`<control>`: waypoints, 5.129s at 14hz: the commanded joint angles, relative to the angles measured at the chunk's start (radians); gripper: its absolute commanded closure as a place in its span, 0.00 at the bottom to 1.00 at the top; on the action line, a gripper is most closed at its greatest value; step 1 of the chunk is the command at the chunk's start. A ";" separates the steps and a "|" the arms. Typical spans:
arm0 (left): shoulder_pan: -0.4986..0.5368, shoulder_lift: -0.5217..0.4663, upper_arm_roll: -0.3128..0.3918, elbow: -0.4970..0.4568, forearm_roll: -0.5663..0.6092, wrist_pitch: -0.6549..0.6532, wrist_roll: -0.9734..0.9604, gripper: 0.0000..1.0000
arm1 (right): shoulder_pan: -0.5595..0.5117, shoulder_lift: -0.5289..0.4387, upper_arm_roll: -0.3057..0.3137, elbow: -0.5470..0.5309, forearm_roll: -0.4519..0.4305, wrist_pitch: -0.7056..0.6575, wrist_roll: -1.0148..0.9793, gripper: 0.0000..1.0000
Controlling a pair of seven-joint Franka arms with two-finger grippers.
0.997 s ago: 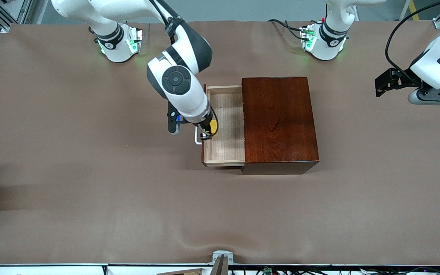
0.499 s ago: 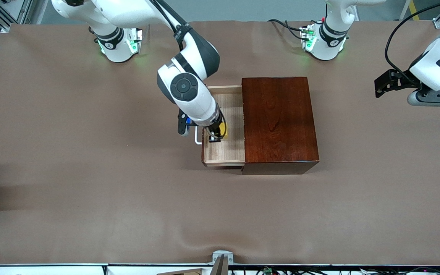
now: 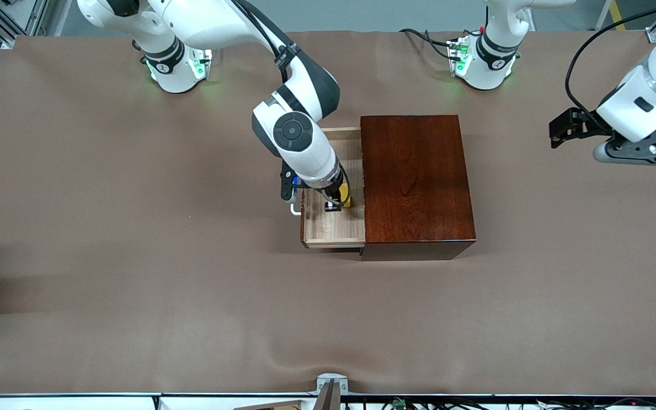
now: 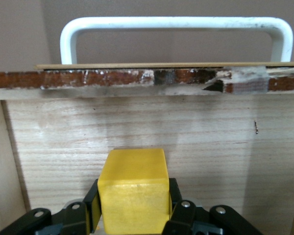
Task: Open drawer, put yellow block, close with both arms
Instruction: 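Open the right gripper and withdraw it while the left gripper approaches the drawer, then push the drawer front into the box with the left gripper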
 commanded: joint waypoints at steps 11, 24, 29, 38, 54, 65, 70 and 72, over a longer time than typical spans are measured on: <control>-0.056 0.067 -0.185 0.022 -0.043 0.000 -0.423 0.00 | -0.097 -0.024 -0.017 0.157 0.002 -0.280 0.003 0.00; -0.460 0.374 -0.183 0.163 -0.040 0.398 -1.507 0.00 | -0.332 -0.156 -0.023 0.256 0.000 -0.481 -0.333 0.00; -0.567 0.532 -0.162 0.239 -0.029 0.606 -1.818 0.00 | -0.431 -0.199 -0.021 0.256 0.000 -0.570 -0.541 0.00; -0.821 0.742 0.064 0.297 -0.031 0.948 -2.155 0.00 | -0.485 -0.258 -0.023 0.256 -0.162 -0.653 -1.052 0.00; -0.821 0.770 0.123 0.283 0.003 0.629 -2.151 0.00 | -0.692 -0.340 -0.023 0.250 -0.181 -0.808 -1.771 0.00; -0.821 0.750 0.199 0.277 0.005 0.391 -2.157 0.00 | -0.761 -0.456 -0.018 0.169 -0.299 -0.827 -2.252 0.00; -0.819 0.747 0.205 0.277 0.005 0.345 -2.160 0.00 | -0.810 -0.602 -0.018 -0.064 -0.282 -0.707 -2.254 0.00; -0.818 0.747 0.206 0.277 0.005 0.299 -2.160 0.00 | -0.810 -0.657 -0.018 -0.149 -0.284 -0.647 -2.254 0.00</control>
